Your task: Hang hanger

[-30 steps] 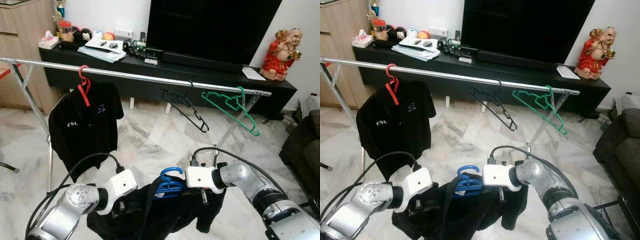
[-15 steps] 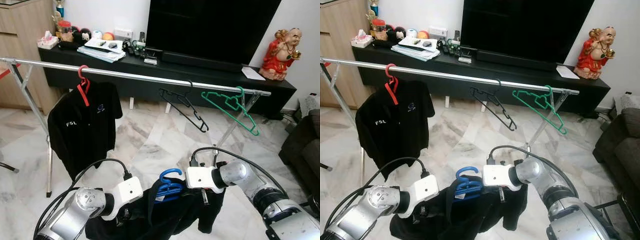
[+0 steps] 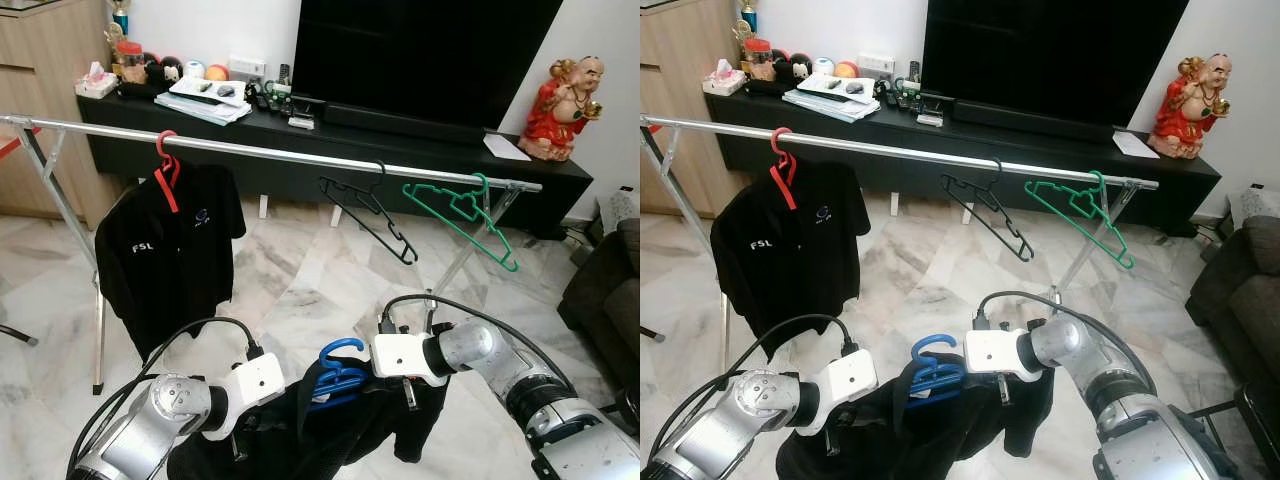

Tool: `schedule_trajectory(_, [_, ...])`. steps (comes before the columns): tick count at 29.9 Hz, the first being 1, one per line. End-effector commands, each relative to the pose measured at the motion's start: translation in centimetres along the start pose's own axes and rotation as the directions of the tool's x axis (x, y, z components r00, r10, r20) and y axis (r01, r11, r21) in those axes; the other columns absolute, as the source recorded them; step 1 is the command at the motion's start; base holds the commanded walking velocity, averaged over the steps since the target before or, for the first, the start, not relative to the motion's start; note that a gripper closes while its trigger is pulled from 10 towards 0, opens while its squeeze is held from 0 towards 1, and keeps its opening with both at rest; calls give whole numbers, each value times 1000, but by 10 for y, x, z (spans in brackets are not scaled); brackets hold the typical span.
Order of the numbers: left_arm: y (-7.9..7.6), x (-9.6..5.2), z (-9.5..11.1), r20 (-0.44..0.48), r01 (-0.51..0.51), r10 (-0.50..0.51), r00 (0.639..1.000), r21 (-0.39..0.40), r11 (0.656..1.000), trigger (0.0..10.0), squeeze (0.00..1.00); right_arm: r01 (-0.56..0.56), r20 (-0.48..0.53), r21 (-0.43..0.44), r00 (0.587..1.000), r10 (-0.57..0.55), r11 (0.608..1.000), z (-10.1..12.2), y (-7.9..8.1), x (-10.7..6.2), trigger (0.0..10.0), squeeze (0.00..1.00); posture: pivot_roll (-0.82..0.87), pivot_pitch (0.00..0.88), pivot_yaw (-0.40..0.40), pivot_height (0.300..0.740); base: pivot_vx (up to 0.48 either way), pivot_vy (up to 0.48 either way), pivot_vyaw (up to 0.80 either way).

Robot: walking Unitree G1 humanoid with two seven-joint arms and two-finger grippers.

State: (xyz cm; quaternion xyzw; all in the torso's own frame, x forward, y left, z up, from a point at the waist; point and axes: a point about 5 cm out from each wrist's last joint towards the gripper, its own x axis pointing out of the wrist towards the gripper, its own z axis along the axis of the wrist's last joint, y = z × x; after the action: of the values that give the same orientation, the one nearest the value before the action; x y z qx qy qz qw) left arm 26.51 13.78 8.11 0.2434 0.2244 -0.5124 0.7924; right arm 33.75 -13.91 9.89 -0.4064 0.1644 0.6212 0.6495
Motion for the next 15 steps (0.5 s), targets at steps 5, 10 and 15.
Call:
schedule_trajectory(5, [-7,5,4,30,58,-58,998,-17,998,0,0,95,59,-19,994,-94,995,11,-18,-13,0,0,140,0,-168,740,0,0,0])
schedule_trajectory(10, [-8,5,5,36,62,-61,997,-21,998,0,0,90,54,-15,995,-89,996,10,-16,-13,0,0,142,0,-167,740,0,0,0])
schedule_trajectory(15, [-7,5,5,58,45,-42,997,-43,998,0,0,80,40,-5,996,-80,997,7,-13,-11,2784,0,141,0,-164,740,0,0,0])
